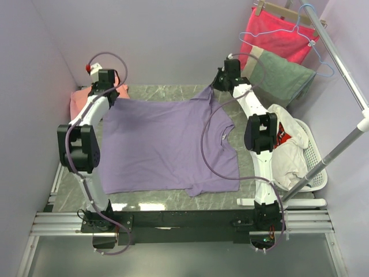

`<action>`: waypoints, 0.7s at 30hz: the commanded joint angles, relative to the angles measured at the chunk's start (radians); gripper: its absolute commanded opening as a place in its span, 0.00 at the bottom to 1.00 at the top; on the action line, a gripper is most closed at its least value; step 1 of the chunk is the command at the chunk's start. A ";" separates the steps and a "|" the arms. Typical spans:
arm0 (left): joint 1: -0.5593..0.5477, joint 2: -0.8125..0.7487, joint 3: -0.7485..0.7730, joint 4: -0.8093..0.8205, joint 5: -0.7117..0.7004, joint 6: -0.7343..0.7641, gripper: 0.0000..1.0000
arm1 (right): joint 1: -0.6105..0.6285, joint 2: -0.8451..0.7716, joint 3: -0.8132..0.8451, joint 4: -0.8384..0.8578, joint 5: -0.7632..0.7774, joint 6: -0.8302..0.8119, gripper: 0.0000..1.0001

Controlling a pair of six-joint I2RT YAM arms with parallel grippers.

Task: Fold and stack the t-shirts
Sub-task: Flatten out the tshirt

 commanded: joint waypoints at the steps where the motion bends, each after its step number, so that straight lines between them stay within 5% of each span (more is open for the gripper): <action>1: 0.019 0.119 0.158 -0.019 -0.133 0.092 0.72 | -0.016 0.036 0.115 0.119 0.032 0.061 0.17; 3: 0.026 0.154 0.187 -0.046 -0.191 0.077 0.99 | -0.016 0.050 0.125 0.178 0.031 0.078 0.56; 5: 0.057 0.140 0.185 -0.072 -0.181 0.040 0.99 | -0.014 0.051 0.125 0.217 0.043 0.076 0.85; 10: 0.066 -0.030 -0.005 -0.009 -0.146 -0.026 0.99 | -0.003 -0.065 0.013 0.271 0.066 0.010 0.91; 15: 0.042 -0.295 -0.265 0.074 0.082 -0.100 0.99 | 0.007 -0.183 -0.075 0.134 0.028 -0.058 0.91; 21: -0.108 -0.485 -0.492 0.051 0.198 -0.186 0.99 | 0.055 -0.477 -0.493 0.093 0.003 -0.092 0.89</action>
